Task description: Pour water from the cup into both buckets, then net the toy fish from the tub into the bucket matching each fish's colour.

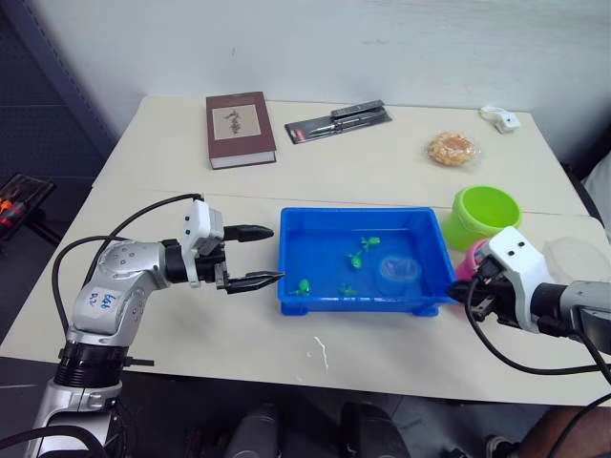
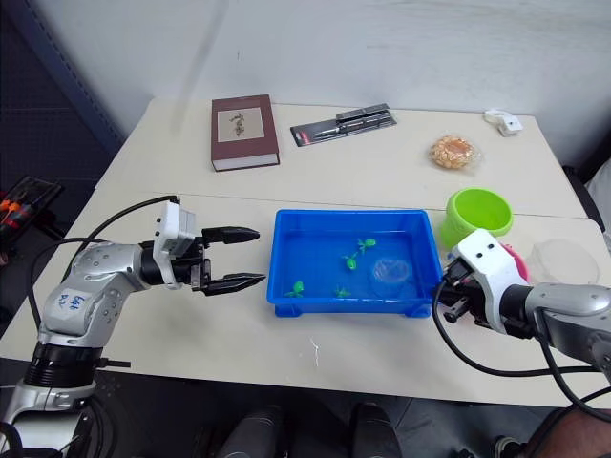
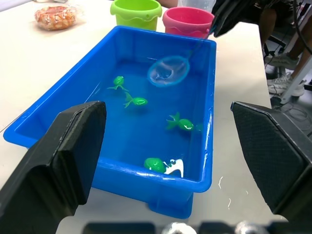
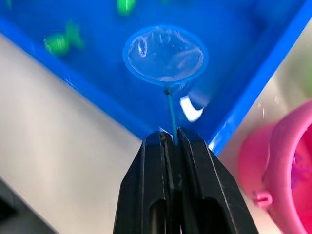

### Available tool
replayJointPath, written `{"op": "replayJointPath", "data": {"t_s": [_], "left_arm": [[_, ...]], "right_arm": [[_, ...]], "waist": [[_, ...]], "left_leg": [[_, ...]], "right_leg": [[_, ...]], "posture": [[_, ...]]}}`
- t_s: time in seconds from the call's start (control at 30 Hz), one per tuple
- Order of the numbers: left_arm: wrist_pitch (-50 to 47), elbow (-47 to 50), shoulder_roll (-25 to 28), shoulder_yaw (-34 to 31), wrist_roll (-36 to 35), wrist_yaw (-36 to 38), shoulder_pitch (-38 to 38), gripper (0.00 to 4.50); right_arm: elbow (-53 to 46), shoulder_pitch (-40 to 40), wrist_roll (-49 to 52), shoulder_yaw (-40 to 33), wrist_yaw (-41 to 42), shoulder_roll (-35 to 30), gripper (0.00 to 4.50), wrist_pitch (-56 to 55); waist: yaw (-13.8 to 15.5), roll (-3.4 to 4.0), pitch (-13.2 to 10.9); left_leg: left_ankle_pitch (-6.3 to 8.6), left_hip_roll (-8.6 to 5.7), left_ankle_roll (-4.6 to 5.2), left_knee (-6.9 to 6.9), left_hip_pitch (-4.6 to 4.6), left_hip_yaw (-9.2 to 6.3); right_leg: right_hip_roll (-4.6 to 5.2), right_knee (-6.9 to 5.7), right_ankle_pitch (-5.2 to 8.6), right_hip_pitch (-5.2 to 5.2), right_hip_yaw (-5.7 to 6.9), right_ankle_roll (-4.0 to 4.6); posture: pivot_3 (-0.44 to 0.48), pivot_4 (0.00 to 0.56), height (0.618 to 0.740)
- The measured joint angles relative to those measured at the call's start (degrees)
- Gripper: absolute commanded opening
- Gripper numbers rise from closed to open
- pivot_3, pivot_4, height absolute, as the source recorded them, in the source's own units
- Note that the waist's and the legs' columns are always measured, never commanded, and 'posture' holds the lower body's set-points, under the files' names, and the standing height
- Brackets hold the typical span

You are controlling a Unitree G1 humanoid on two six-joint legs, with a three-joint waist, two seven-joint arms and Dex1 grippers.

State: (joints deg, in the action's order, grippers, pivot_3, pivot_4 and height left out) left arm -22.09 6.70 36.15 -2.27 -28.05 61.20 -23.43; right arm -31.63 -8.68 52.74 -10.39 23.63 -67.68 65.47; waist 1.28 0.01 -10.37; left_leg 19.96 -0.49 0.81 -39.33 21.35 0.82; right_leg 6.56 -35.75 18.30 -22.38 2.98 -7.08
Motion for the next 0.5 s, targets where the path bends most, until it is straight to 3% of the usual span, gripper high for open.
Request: {"op": "replayJointPath", "data": {"t_s": [0.3,0.5], "left_arm": [[-3.0,4.1,-1.1,-0.2,-1.2,-3.9,1.7,4.39],[-3.0,4.3,-1.1,-0.3,-1.1,-4.8,1.9,4.39]], "right_arm": [[6.0,-13.3,-12.6,15.6,-3.5,9.6,0.00,2.2],[8.8,-17.2,-17.8,17.1,-3.8,15.2,0.00,1.9]], "waist": [[-0.3,0.00,0.0],[-0.2,0.00,0.0]], "left_leg": [[-0.02,0.01,-0.03,0.01,0.04,0.06],[-0.01,0.00,-0.03,0.01,0.04,0.07]], "right_leg": [[-0.01,-0.07,0.00,-0.11,0.03,0.00],[-0.02,-0.06,0.00,-0.11,0.20,0.00]], "posture": [[0.000,0.150,0.738],[0.000,0.150,0.738]]}}
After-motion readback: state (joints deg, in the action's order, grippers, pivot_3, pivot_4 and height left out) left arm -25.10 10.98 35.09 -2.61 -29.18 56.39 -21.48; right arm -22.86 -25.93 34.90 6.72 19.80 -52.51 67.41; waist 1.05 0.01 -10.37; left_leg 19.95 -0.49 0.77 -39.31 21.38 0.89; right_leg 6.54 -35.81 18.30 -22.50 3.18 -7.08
